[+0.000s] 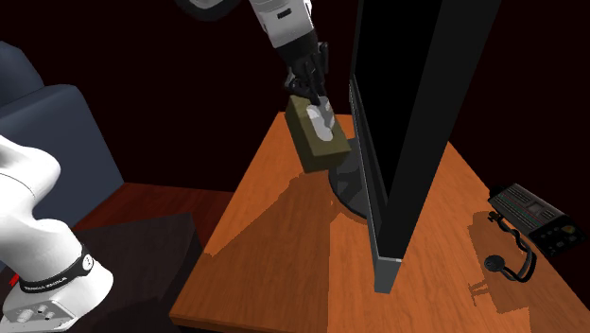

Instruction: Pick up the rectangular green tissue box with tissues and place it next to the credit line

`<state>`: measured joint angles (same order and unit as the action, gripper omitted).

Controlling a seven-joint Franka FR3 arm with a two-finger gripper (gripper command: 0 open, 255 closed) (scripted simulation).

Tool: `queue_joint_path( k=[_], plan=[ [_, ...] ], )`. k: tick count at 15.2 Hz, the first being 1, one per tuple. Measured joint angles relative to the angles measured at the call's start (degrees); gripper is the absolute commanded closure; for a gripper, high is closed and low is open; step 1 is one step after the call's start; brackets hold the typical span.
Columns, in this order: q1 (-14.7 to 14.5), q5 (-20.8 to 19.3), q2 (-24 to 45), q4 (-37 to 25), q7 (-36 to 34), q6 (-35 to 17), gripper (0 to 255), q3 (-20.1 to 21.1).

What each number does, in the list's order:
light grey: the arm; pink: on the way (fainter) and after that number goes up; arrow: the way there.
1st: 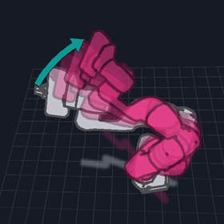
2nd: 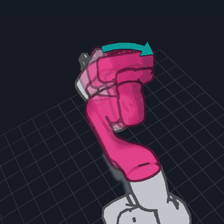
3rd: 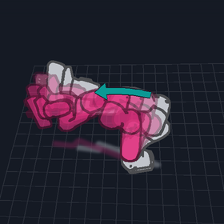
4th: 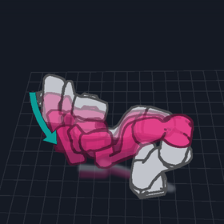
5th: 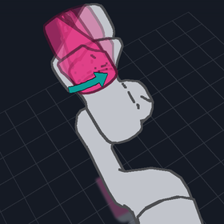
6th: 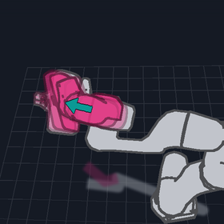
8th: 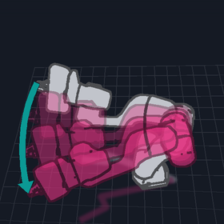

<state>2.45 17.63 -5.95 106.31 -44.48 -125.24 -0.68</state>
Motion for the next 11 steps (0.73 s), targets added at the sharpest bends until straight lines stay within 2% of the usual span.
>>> queue_joint_path(
  k=[11],
  plan=[
    [-6.0, -7.5, 3.5, -4.1, -17.4, -2.8, 255, 8.5]
  ],
)
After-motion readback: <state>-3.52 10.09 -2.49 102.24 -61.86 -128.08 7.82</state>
